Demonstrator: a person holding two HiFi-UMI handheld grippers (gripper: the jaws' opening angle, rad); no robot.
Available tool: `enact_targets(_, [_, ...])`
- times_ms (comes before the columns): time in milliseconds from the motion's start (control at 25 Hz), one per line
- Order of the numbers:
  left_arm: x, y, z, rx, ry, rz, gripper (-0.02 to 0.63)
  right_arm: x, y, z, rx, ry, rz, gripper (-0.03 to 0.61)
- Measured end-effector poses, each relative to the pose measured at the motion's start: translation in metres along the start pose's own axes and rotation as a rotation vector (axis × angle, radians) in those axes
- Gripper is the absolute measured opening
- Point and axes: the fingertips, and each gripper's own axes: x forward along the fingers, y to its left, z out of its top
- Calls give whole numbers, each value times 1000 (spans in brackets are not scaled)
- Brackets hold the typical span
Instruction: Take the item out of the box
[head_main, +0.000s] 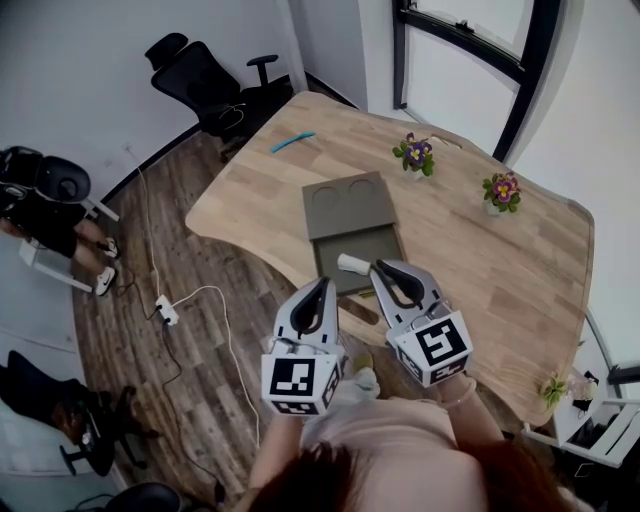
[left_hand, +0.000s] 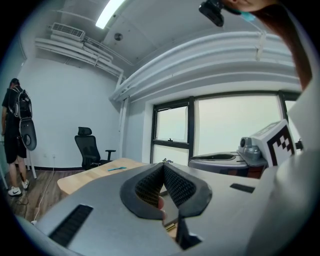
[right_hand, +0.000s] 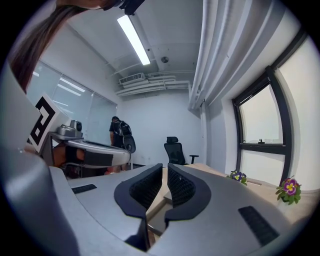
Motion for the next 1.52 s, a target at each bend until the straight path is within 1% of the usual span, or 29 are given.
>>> enact_targets(200, [14, 17, -5, -7, 7, -13, 0, 19, -3, -6, 12, 17, 14, 32])
enact_targets(440, [30, 34, -13, -20, 17, -24, 0, 42, -5, -27, -10, 89, 36, 56])
enact_targets(760, [43, 49, -29, -14, 29, -47, 0, 73, -4, -60, -60, 190, 94, 79])
enact_targets(1040, [55, 61, -29, -32, 29, -38, 0, 96, -2, -90, -108, 274, 155, 95])
enact_targets(1200, [61, 65, -33, -50, 27, -19, 0, 106, -2, -109, -147, 325, 203, 104])
enact_targets(1320, [66, 67, -38, -65, 35, -5, -2, 111, -3, -126, -165, 368, 234, 112])
enact_targets(1440, [72, 68, -46, -58, 48, 7, -1, 117, -6, -142, -179, 408, 263, 120])
enact_targets(1520, [74, 69, -55, -74, 64, 16, 0, 120, -6, -152, -184, 433, 283, 123])
